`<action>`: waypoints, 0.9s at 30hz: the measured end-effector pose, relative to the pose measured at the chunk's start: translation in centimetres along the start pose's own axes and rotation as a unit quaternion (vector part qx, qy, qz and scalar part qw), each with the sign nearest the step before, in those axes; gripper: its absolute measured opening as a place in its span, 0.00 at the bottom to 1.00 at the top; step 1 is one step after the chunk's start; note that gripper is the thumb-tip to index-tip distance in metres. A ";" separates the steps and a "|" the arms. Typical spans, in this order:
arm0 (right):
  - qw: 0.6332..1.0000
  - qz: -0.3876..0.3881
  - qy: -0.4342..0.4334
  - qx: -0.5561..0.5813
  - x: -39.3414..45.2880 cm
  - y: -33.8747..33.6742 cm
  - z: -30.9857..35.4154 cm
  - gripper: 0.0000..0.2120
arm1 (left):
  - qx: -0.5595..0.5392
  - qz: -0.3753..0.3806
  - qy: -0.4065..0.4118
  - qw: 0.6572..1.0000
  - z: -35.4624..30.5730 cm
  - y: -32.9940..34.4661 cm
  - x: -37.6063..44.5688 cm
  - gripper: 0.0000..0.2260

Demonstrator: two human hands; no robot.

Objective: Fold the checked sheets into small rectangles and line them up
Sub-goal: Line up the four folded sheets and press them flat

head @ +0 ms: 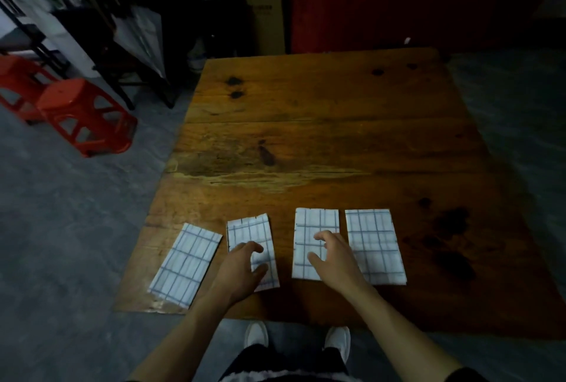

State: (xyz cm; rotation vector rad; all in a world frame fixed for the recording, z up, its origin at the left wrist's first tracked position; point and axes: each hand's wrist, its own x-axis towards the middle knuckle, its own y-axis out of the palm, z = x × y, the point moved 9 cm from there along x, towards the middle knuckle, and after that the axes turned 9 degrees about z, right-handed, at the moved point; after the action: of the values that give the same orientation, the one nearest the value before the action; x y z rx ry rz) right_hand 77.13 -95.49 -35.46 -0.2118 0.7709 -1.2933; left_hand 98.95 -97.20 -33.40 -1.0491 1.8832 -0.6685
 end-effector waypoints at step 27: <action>0.989 -0.034 0.114 -0.090 -1.4 11.9 6.2 0.26 | 0.198 0.080 0.162 0.963 6.3 1.3 -1.4 0.27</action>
State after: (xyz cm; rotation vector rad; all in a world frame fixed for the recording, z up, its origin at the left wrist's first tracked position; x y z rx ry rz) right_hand 90.18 -92.36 -36.87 -0.2391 1.0859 -1.3259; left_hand 104.25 -95.61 -36.92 -0.5489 1.9684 -1.1187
